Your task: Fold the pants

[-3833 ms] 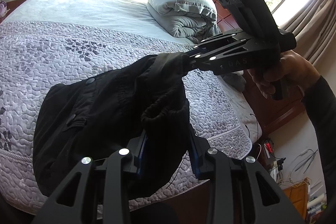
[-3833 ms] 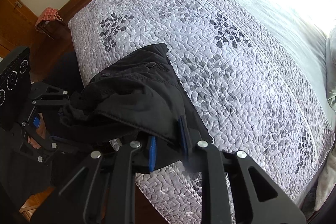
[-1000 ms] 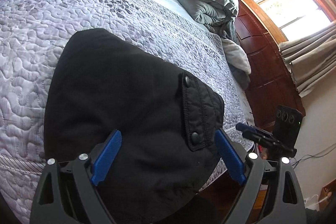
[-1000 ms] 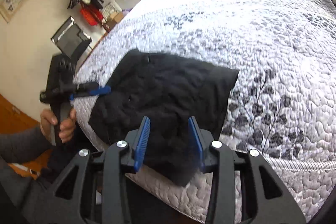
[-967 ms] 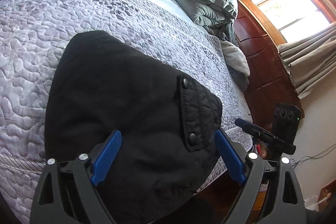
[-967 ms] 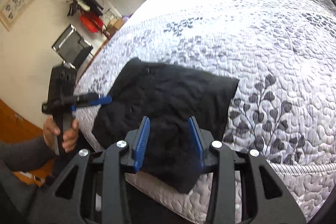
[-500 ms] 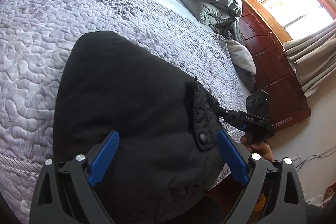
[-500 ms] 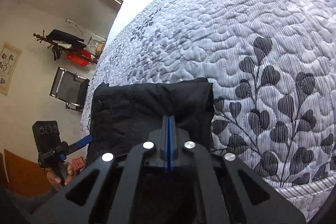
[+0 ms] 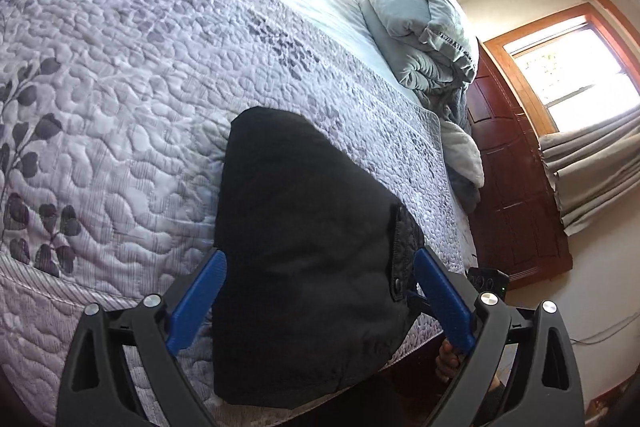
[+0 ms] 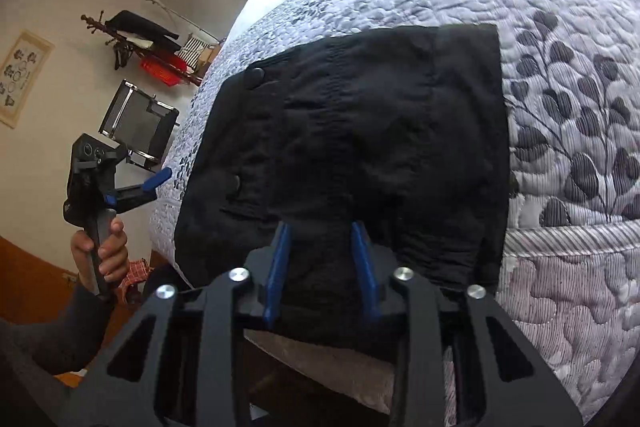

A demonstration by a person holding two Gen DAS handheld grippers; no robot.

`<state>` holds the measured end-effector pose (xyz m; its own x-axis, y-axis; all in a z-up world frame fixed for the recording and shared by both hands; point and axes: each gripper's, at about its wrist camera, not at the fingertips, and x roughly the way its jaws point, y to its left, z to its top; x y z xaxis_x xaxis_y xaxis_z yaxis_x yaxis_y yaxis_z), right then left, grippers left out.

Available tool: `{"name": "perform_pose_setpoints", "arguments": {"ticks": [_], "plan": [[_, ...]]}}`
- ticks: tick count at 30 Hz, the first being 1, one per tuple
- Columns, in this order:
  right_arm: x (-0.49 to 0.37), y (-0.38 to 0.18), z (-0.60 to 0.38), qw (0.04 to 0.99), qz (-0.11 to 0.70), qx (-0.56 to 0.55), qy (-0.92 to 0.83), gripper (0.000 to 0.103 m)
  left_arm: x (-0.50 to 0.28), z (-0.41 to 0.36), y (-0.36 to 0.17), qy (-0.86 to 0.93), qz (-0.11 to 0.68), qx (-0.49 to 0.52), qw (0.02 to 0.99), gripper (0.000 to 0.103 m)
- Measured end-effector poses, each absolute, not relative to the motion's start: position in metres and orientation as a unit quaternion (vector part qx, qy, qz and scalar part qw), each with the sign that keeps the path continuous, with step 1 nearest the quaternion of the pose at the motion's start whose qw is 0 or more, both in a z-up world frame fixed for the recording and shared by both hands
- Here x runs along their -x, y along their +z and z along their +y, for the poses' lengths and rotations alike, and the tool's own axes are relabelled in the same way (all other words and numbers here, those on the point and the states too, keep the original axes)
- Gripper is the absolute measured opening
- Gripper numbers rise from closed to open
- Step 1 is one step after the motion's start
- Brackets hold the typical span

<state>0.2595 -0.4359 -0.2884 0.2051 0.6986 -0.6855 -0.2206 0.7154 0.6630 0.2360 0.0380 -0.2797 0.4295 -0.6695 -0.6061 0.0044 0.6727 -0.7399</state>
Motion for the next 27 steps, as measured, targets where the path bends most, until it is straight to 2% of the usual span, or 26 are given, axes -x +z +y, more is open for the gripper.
{"name": "perform_pose_setpoints", "arguments": {"ticks": [4, 5, 6, 7, 8, 11, 17, 27], "plan": [[-0.252, -0.282, -0.463, 0.736, 0.551, -0.261, 0.293, 0.031, -0.236, 0.053, -0.293, -0.233, 0.504, 0.372, 0.743, 0.095], [-0.250, -0.277, -0.470, 0.733, 0.547, -0.277, 0.294, 0.055, -0.236, 0.056, -0.294, -0.239, 0.505, 0.378, 0.738, 0.095], [-0.250, -0.271, -0.479, 0.731, 0.545, -0.293, 0.289, 0.085, -0.238, 0.060, -0.295, -0.245, 0.508, 0.380, 0.733, 0.095], [-0.251, -0.265, -0.490, 0.726, 0.539, -0.317, 0.285, 0.093, -0.241, 0.064, -0.296, -0.252, 0.512, 0.381, 0.728, 0.095], [-0.252, -0.262, -0.501, 0.722, 0.539, -0.335, 0.277, 0.097, -0.244, 0.067, -0.296, -0.260, 0.517, 0.379, 0.722, 0.095], [-0.262, -0.270, -0.526, 0.682, 0.573, -0.375, 0.257, 0.099, -0.256, 0.076, -0.300, -0.272, 0.536, 0.369, 0.709, 0.096], [-0.276, -0.299, -0.537, 0.635, 0.634, -0.366, 0.246, 0.099, -0.281, 0.073, -0.317, -0.295, 0.571, 0.365, 0.673, 0.097], [-0.289, -0.339, -0.512, 0.601, 0.642, -0.396, 0.264, 0.100, -0.307, 0.030, -0.364, -0.324, 0.625, 0.348, 0.620, 0.098]]}}
